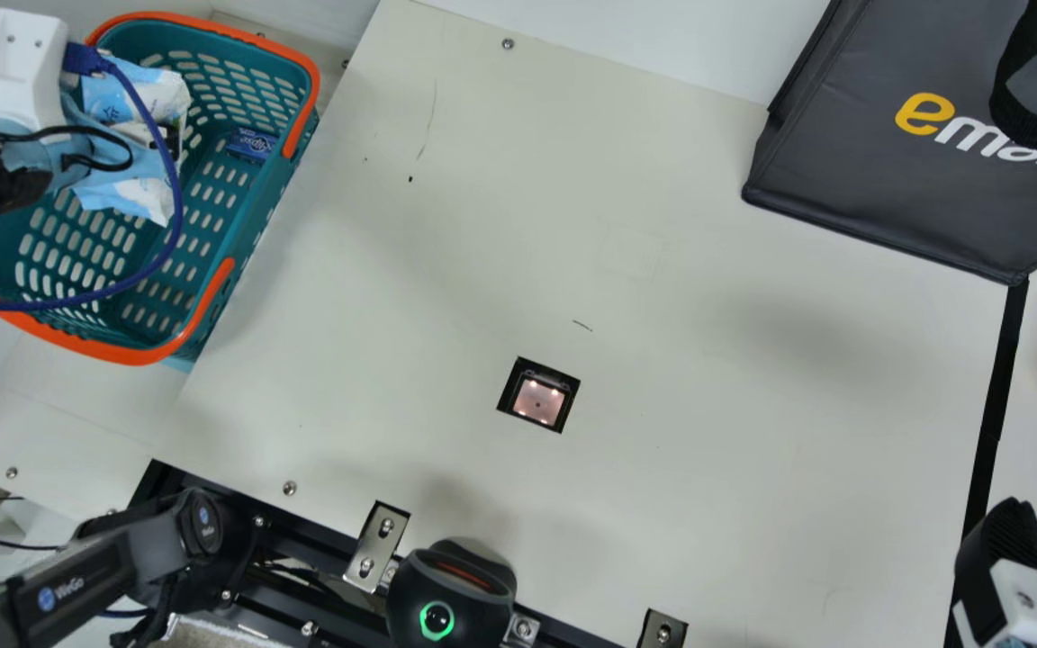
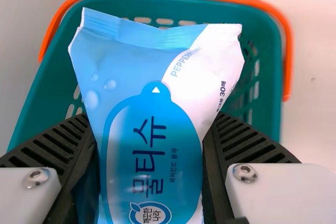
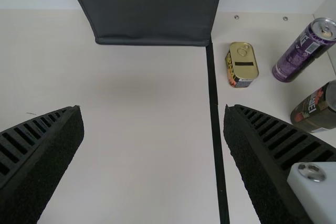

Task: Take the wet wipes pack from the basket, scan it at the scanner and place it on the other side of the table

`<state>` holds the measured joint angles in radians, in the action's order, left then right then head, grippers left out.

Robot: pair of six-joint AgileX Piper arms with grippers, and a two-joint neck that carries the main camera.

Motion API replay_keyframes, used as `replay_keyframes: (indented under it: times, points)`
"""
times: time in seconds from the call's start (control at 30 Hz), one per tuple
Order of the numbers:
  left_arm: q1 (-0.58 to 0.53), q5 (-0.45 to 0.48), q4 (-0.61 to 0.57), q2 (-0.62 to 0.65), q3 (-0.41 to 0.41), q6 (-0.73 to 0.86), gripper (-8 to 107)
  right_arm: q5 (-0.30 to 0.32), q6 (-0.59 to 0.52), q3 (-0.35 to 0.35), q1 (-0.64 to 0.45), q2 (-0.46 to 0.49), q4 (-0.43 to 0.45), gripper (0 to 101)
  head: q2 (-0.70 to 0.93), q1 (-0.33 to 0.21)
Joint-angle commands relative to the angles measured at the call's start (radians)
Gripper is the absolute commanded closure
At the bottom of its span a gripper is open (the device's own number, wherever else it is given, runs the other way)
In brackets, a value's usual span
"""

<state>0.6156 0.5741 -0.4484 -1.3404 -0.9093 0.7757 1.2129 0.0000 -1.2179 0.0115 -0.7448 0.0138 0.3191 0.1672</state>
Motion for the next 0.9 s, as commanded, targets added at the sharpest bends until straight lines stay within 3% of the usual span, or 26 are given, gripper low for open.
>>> replay_keyframes:
  times: [0.0,0.43,0.87]
  points:
    - [-0.017,0.025,0.013,0.026,-0.005,-0.039,107,0.000,0.000,0.000,0.000,0.000,0.000,6,0.002,-0.029]
    - [-0.211,0.189,0.138,0.148,-0.055,-0.301,107,0.000,0.000,0.000,0.000,0.000,0.000,6,0.002,-0.029]
    - [-0.559,0.330,0.330,0.204,-0.103,-0.691,107,0.000,0.000,0.000,0.000,0.000,0.000,6,0.002,-0.029]
